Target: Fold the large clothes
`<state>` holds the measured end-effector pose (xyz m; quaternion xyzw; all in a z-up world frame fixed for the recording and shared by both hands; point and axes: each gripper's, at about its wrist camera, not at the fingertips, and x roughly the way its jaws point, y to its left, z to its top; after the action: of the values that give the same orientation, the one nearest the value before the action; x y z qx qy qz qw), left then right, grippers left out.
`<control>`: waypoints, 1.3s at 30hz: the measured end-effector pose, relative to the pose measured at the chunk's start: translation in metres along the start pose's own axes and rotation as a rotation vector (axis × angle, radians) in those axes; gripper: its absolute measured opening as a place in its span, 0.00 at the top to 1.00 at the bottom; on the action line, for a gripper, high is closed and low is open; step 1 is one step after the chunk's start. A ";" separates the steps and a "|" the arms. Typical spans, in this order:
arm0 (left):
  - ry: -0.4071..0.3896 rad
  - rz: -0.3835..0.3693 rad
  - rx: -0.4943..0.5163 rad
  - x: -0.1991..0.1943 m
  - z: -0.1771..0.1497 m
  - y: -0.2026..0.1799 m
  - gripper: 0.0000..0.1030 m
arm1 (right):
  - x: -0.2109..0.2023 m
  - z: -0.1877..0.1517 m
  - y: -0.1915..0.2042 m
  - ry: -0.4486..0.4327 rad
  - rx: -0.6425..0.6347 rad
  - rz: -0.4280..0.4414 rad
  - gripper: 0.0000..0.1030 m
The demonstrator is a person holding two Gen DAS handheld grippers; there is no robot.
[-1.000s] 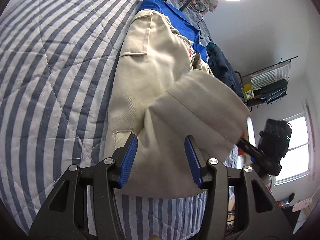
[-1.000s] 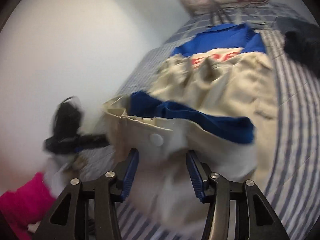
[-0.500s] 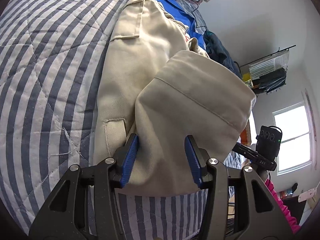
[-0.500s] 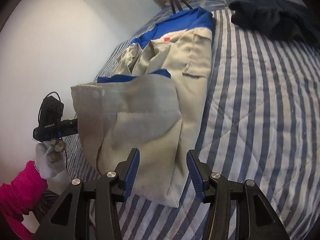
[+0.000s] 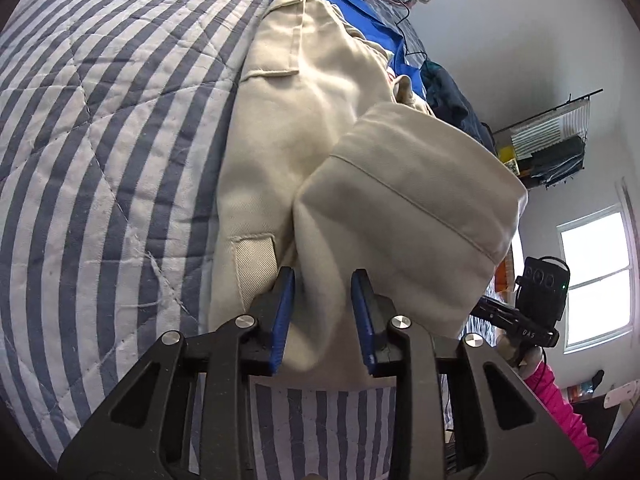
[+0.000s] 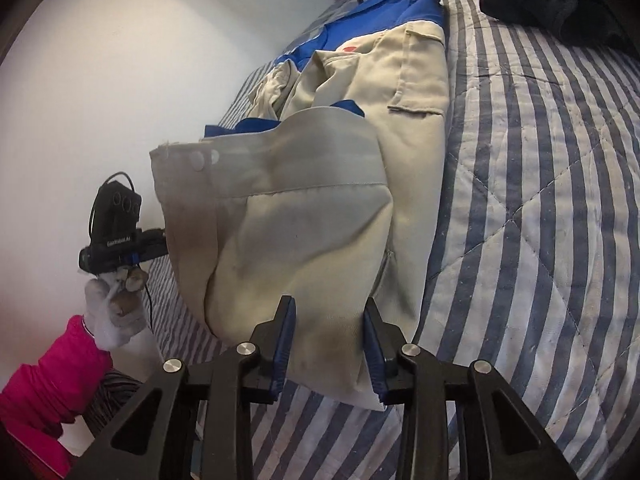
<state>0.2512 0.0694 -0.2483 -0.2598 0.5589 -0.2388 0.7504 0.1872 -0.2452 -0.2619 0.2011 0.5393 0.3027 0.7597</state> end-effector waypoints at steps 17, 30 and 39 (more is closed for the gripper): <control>-0.069 0.020 -0.015 -0.015 0.007 -0.009 0.93 | -0.015 -0.007 -0.002 -0.044 0.070 0.040 0.95; -0.115 0.190 -0.024 -0.035 0.006 -0.011 0.86 | -0.042 -0.010 0.023 -0.060 -0.023 -0.207 0.86; -0.091 0.022 -0.012 -0.067 -0.014 0.006 0.77 | -0.046 0.010 0.089 -0.146 -0.237 -0.232 0.78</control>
<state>0.2210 0.1158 -0.2080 -0.2686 0.5284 -0.2154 0.7760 0.1641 -0.2107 -0.1706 0.0682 0.4627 0.2588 0.8451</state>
